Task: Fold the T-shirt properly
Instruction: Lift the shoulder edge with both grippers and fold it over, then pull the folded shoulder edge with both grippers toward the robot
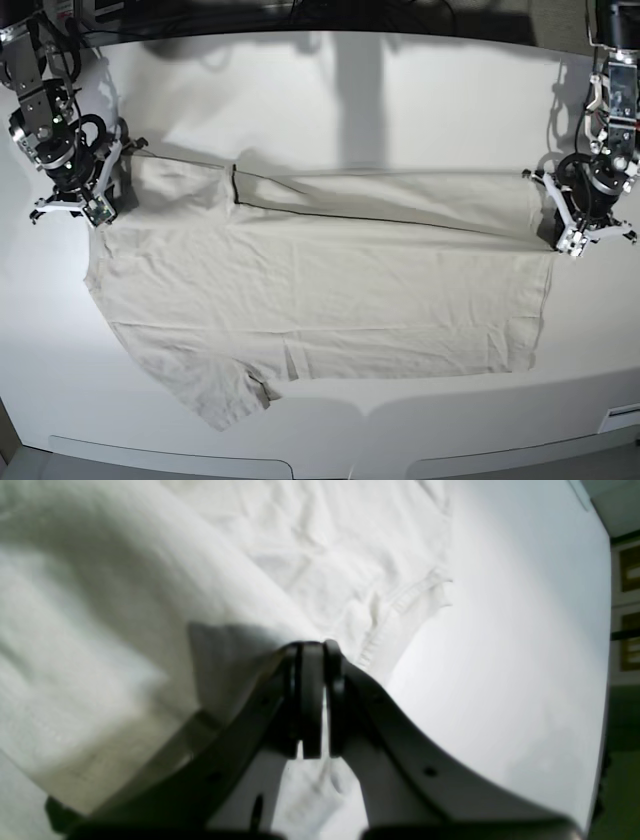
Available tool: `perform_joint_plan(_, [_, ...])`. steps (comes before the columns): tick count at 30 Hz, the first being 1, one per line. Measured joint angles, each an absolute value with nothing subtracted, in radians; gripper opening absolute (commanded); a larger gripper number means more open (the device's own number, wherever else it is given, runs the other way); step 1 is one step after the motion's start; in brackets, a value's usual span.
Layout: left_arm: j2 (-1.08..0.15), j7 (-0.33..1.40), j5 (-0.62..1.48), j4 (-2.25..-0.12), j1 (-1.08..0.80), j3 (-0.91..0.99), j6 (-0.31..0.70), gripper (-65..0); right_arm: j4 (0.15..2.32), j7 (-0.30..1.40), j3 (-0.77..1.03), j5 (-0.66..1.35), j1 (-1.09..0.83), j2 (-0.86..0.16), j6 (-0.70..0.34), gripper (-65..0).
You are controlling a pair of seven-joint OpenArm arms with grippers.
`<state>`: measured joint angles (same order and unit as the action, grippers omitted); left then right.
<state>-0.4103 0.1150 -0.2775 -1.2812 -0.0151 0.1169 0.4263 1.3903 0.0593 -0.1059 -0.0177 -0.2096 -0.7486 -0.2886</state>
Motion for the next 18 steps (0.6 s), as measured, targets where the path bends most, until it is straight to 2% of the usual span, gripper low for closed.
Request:
perform_joint_plan(5, [-0.410,0.113,-0.291,-1.203,0.007,0.068,0.427,-65.0,1.293,0.062,-0.199,-0.022,-0.126,-0.745,-0.288,-65.0])
perform_joint_plan(14, [-0.411,0.104,-0.284,-1.191,0.019,0.068,0.427,-65.0,1.230,0.057,-0.207,0.009,-0.058,-0.745,-0.293,-65.0])
perform_joint_plan(16, [-0.413,0.108,-0.268,-1.191,0.019,0.068,0.427,-54.0,1.230,0.056,-0.207,0.007,-0.052,-0.745,-0.293,-65.0])
perform_joint_plan(18, [-0.416,0.126,-0.253,-1.191,0.019,0.068,0.425,-43.3,1.230,0.057,-0.207,0.007,-0.049,-0.746,-0.292,-53.9])
